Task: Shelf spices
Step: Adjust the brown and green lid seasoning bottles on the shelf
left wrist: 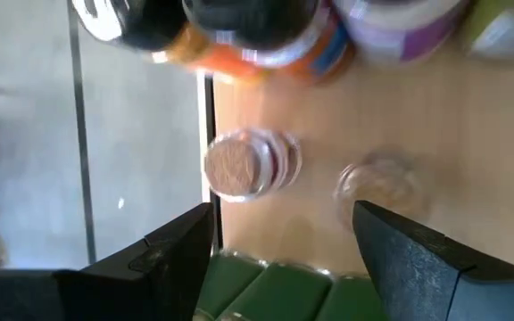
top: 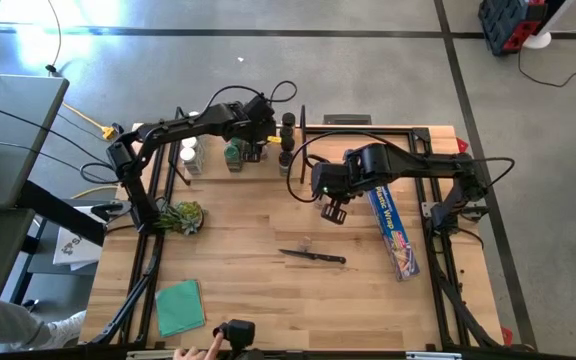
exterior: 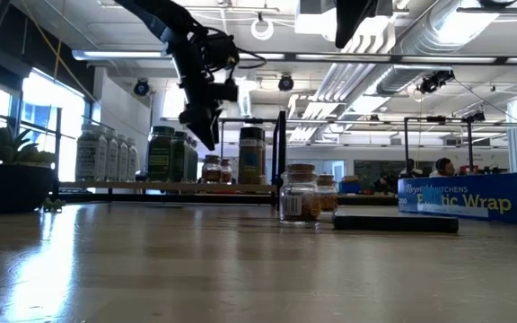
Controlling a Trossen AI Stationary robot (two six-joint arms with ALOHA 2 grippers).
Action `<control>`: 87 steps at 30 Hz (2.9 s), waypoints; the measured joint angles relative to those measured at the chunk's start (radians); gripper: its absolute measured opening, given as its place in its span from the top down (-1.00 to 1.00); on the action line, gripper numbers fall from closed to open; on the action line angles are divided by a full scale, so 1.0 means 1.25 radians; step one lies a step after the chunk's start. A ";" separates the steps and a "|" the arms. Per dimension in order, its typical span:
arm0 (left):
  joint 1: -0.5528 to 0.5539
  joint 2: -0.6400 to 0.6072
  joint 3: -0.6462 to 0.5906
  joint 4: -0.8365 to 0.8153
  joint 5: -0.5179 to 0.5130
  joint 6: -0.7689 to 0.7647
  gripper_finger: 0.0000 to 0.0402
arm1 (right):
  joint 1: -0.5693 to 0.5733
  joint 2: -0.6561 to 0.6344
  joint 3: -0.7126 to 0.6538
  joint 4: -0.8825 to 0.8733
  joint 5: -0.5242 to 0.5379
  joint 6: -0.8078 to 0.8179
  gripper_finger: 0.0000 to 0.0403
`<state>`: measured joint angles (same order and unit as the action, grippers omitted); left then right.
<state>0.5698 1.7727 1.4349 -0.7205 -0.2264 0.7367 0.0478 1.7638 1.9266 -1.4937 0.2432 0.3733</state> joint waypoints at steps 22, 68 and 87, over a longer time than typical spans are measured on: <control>-0.024 0.012 -0.001 -0.016 0.012 -0.001 -0.33 | 0.015 0.000 0.000 0.001 0.000 0.015 1.00; -0.039 0.045 0.002 -0.007 -0.018 0.020 -0.33 | 0.020 0.000 0.000 0.002 0.000 0.012 1.00; -0.053 -0.100 -0.001 -0.039 0.026 0.004 -0.33 | 0.021 0.000 0.000 0.004 0.000 0.024 1.00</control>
<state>0.5034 1.6481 1.4331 -0.7691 -0.1939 0.7412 0.0742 1.7638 1.9263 -1.4893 0.2432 0.4038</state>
